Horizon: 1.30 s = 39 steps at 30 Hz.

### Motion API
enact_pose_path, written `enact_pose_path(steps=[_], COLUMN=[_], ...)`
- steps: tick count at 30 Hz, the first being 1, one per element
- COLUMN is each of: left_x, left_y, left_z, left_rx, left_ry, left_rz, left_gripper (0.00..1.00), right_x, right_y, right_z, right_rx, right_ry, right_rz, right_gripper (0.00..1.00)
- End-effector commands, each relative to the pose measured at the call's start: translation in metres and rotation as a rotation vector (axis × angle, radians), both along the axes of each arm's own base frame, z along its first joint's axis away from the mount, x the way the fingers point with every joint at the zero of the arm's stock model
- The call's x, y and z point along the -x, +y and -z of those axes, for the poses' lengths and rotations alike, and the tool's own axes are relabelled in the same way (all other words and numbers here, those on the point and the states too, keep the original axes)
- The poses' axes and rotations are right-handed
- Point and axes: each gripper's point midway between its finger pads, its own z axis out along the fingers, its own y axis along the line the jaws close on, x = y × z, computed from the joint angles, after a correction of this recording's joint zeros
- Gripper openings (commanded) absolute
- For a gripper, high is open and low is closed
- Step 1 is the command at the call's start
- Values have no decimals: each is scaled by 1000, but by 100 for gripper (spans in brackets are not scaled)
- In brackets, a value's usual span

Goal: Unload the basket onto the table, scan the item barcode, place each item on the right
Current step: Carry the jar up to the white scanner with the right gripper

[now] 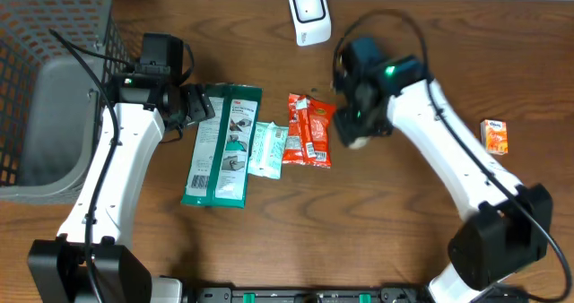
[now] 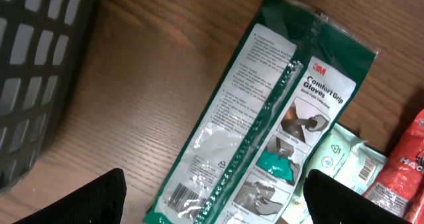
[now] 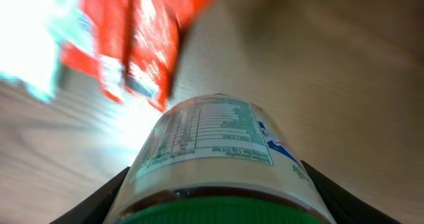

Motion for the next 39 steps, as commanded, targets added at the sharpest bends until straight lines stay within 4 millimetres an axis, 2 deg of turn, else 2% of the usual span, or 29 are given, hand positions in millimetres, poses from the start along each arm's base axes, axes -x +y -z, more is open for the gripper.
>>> enact_pose_path(steps=[1, 3, 6, 9, 11, 16, 19, 22, 23, 24, 27, 28, 32, 36, 39], left_x=[-3, -3, -3, -3, -3, -3, -3, -3, -3, -3, -3, -3, -3, -3, -3], left_y=[3, 3, 3, 3, 3, 3, 3, 3, 3, 3, 3, 3, 3, 3, 3], left_z=[-7, -7, -7, -7, -7, -7, -7, -7, -7, -7, -7, -7, -7, -7, -7], left_rx=[-13, -12, -12, -13, -13, -13, -13, -13, -12, -13, -13, -13, -13, -12, -12], left_ry=[-19, -19, -19, -19, -19, -19, -19, -19, -19, -19, -19, -19, -19, -19, -19], left_rz=[-3, -3, -3, -3, -3, -3, -3, -3, -3, -3, -3, -3, -3, -3, -3], left_gripper=[86, 86, 86, 86, 86, 86, 86, 86, 86, 86, 86, 86, 86, 86, 86], right_x=[-21, -33, -48, -65, -77, -119, -154, -186, -200, -223, -255, -264, -294, -317, -327], right_y=[12, 18, 23, 26, 28, 43, 58, 70, 73, 77, 80, 80, 85, 86, 87], right_z=[-72, -106, -140, -153, -153, -137, -120, -104, -97, -87, -72, -68, -51, -34, -22], right_rx=[-100, -150, -205, -257, -275, -310, -325, -339, -339, -337, -331, -329, -350, -384, -401], right_ry=[-177, -267, -374, -442, -467, -519, -572, -631, -664, -724, -819, -845, -950, -1034, -1073], right_rz=[50, 60, 68, 97, 117, 125, 107, 103, 110, 127, 161, 166, 156, 168, 173], right_gripper=[36, 35, 35, 35, 35, 30, 23, 23, 23, 24, 22, 21, 8, 2, 1])
